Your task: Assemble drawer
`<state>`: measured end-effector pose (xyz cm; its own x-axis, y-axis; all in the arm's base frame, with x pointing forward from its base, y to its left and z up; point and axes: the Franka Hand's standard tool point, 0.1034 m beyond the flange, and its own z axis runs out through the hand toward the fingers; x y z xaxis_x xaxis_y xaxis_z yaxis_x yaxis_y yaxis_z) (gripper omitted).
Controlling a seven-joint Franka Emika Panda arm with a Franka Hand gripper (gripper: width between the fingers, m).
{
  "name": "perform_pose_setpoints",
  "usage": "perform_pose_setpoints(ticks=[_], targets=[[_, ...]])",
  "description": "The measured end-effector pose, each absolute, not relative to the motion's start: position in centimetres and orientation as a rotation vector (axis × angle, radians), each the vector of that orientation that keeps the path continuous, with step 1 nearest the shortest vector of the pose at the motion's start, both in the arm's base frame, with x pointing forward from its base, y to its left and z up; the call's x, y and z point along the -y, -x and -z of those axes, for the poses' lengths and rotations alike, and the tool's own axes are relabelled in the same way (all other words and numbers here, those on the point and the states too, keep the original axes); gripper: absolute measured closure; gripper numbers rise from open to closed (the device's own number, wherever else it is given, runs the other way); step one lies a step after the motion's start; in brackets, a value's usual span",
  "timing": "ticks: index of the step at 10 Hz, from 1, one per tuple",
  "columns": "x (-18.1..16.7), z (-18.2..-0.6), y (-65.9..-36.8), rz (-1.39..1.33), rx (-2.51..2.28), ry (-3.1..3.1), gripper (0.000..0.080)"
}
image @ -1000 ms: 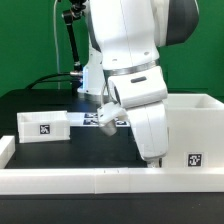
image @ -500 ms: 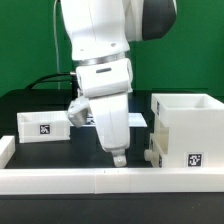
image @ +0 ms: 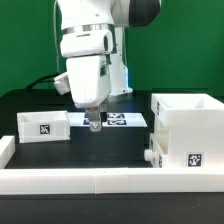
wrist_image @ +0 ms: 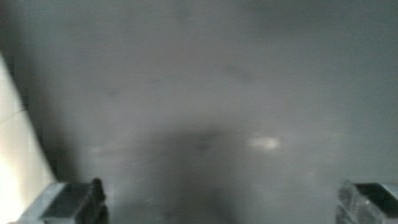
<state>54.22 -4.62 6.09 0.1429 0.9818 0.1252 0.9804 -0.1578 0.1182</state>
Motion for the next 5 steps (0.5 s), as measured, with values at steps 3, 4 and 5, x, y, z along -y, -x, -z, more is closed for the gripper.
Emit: perform_pose_setpoints(ticks=[3, 4, 5], targets=[[4.7, -5.64, -53.28, -0.237, -2.014, -2.424, 0.0151], [4.69, -5.59, -53.25, -0.236, -2.014, -2.424, 0.0151], [4.66, -5.56, -53.24, -0.239, -1.949, -2.486, 0.0151]])
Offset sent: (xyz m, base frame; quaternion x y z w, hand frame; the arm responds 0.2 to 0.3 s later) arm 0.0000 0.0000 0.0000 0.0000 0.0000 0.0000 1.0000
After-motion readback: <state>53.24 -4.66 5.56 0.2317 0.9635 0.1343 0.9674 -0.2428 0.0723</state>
